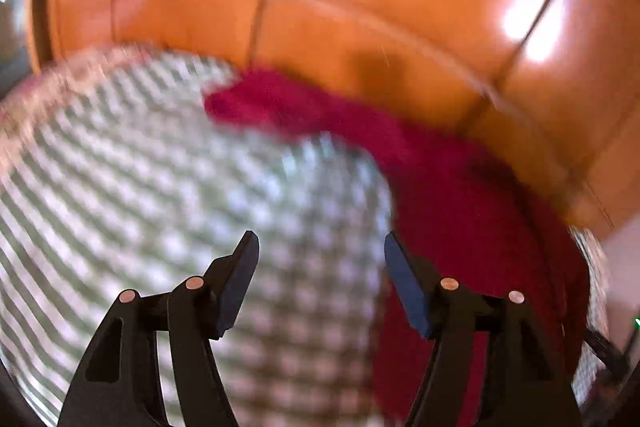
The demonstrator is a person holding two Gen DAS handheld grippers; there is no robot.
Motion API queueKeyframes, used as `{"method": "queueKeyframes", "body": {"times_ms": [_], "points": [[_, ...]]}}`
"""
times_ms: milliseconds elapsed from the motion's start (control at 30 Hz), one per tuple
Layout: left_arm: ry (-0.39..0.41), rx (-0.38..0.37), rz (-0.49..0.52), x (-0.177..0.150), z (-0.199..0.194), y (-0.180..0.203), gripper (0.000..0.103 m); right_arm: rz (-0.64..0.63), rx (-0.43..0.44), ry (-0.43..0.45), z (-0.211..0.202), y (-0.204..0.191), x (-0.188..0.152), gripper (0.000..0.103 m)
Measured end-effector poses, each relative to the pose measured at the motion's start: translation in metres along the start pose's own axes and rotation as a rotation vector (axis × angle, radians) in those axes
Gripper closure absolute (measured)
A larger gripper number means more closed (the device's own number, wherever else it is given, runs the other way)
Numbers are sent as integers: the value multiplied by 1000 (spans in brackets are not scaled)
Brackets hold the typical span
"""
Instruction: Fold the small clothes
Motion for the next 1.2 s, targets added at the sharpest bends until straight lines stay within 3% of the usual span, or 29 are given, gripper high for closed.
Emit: {"method": "queueKeyframes", "body": {"times_ms": [33,133,167,233,300,367,500,567,633,667,733,767,800,833,900,1067,1133,1200], "points": [[-35,-32,9,-15,6,2,38,-28,-38,-42,12,-1,1,93],[-112,-131,30,-54,16,10,38,116,-227,18,14,46,29,90],[-124,-166,30,-62,18,11,38,226,-272,60,5,72,41,82],[-146,-245,24,-74,21,13,37,370,-293,116,-13,104,51,34],[-149,-314,19,-83,21,18,29,413,-240,190,-36,115,49,25],[-170,-366,26,-91,29,25,29,381,-125,185,-48,107,35,25],[-218,-440,13,-98,46,35,30,274,258,4,-33,65,-26,25],[-226,-475,7,-102,52,41,30,233,356,-82,-21,41,-58,25],[-224,-495,3,-105,55,47,35,203,423,-142,-10,14,-88,36],[-231,-509,0,-106,56,49,44,184,436,-170,-5,0,-102,39],[-249,-517,21,-108,58,57,69,149,383,-129,-7,-14,-114,49],[-247,-500,44,-110,57,61,89,140,394,-128,-9,-21,-114,69],[-241,-462,61,-108,54,64,92,145,416,-132,-10,-23,-112,89],[-236,-458,60,-106,49,65,93,141,424,-128,-13,-25,-108,94],[-207,-484,52,-97,27,66,94,96,396,-73,-30,-28,-99,94],[-142,-502,102,-78,-60,68,98,33,423,133,-110,-15,-75,95],[-139,-456,164,-83,-95,68,101,13,425,175,-130,-11,-84,95],[-135,-424,212,-93,-117,66,103,5,415,161,-134,-3,-94,95]]}}
Point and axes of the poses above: each gripper's, at about its wrist camera, not at the fingertips, and z roughly the way its jaws point, y to its right, x to its top, the point moved 4 cm from there along z, roughly the way its jaws point, and after that the axes turned 14 degrees about -y, right-handed, at the moved point
